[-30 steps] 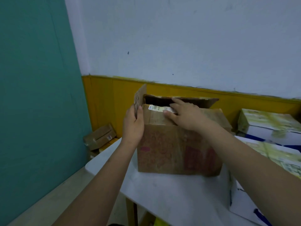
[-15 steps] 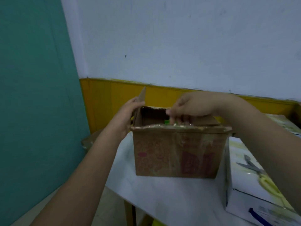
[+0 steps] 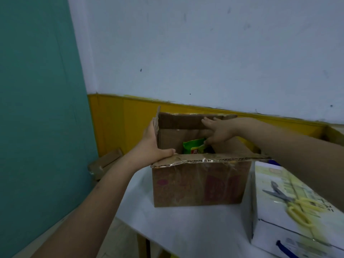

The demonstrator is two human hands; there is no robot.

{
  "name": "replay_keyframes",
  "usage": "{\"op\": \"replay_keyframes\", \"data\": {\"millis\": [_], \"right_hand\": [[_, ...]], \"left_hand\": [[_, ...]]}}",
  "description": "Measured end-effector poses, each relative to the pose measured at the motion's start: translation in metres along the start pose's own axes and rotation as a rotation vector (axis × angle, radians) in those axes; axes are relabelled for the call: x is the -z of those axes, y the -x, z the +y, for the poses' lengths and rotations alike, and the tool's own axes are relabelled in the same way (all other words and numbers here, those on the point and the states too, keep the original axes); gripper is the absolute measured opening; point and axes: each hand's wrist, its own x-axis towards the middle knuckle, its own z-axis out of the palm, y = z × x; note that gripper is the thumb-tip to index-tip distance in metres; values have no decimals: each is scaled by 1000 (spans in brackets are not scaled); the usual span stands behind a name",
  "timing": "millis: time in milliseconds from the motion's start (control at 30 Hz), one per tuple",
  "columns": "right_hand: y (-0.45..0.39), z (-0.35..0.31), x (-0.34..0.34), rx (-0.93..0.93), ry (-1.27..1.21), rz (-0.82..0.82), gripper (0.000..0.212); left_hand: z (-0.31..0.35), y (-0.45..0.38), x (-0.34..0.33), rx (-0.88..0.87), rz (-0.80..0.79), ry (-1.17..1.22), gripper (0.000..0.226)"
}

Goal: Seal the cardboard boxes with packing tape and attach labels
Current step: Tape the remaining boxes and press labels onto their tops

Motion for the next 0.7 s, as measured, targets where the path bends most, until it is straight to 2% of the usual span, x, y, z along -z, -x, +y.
{"op": "replay_keyframes", "data": {"millis": [100, 233, 467, 633, 700], "right_hand": [[-10, 10, 16, 9, 91, 27, 90], [-26, 24, 16, -3, 130, 150, 90], [-47, 41, 19, -20, 78, 149, 80], [-53, 39, 22, -103, -45, 176, 76], [-52, 40, 24, -82, -85, 175, 75]], "left_hand": [[-6, -1, 1, -4, 15, -1, 129], [-14, -4, 2, -25, 17, -7, 136], [-2, 7, 5, -90, 12, -59, 98], [19, 19, 5, -130, -133, -192, 59], [35, 26, 5, -64, -277, -198, 52]]}}
